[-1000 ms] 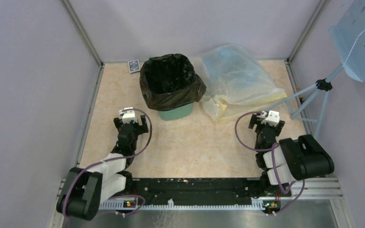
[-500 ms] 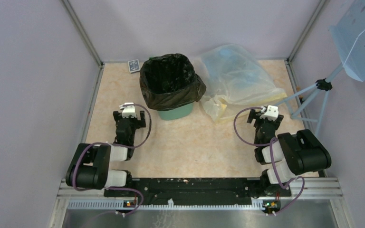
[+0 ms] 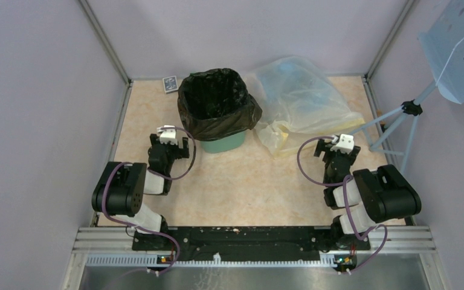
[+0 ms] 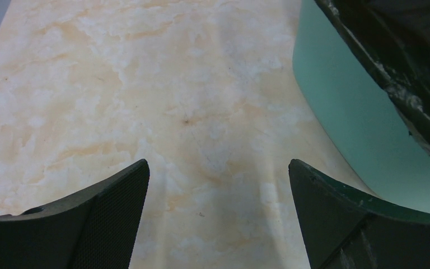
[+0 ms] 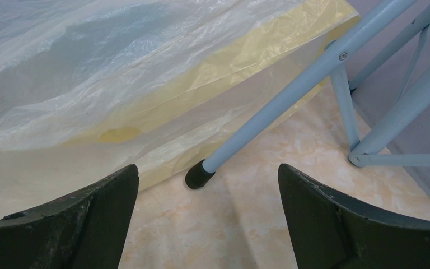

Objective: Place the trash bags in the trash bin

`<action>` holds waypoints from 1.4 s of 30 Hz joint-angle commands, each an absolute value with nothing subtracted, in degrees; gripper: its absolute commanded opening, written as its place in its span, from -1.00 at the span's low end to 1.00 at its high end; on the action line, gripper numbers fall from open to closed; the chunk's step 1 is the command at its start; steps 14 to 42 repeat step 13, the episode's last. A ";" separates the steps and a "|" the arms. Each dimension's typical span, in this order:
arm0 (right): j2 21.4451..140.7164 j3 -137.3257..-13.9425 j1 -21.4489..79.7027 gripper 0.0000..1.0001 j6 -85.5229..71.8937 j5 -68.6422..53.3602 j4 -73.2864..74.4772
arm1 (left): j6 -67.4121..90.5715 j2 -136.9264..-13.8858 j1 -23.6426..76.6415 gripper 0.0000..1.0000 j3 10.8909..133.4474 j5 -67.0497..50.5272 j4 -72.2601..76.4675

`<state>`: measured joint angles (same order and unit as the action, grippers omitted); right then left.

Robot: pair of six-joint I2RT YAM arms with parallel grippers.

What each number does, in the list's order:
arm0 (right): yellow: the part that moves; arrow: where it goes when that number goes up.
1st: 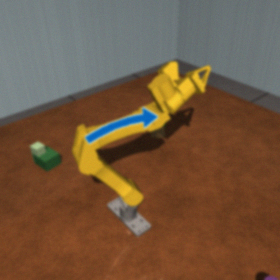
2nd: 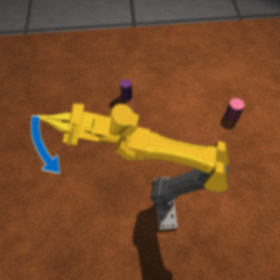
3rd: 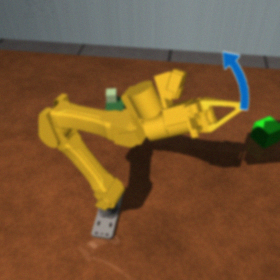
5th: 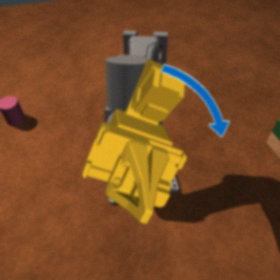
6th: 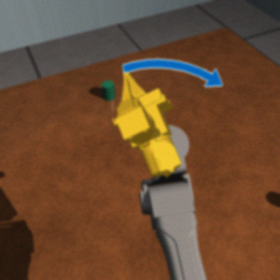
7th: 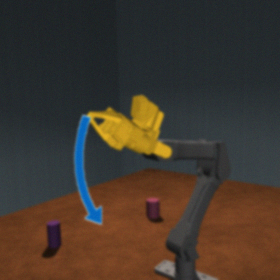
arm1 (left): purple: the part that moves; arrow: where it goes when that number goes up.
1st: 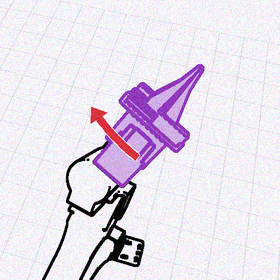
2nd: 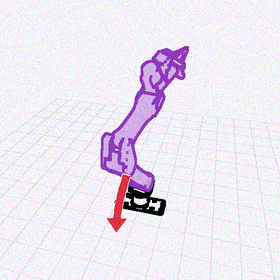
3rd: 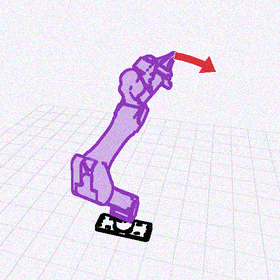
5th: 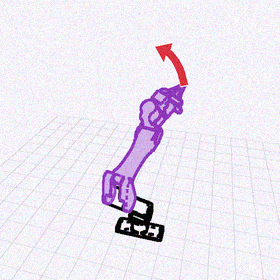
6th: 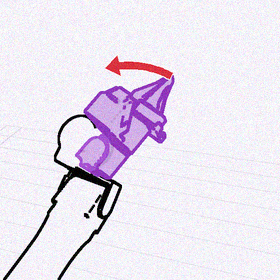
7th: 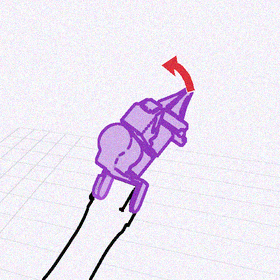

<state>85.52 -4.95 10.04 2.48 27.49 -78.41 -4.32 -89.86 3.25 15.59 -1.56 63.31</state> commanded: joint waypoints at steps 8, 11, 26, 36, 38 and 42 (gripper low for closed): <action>85.13 -5.98 9.58 0.87 2.24 26.71 -81.58 | -4.56 -89.63 2.96 0.97 16.79 -3.11 64.42; 85.09 -5.98 9.58 0.87 2.22 26.72 -81.64 | -4.61 -89.69 2.92 0.97 16.87 -3.13 64.42; 85.12 -5.98 9.56 0.88 2.20 26.71 -81.64 | -4.82 -89.39 2.99 0.98 16.62 -3.16 64.70; 85.12 -5.98 9.56 0.88 2.20 26.71 -81.64 | -4.82 -89.39 2.99 0.98 16.62 -3.16 64.70; 85.12 -5.98 9.56 0.88 2.20 26.71 -81.64 | -4.82 -89.39 2.99 0.98 16.62 -3.16 64.70; 85.12 -5.98 9.56 0.88 2.20 26.71 -81.64 | -4.82 -89.39 2.99 0.98 16.62 -3.16 64.70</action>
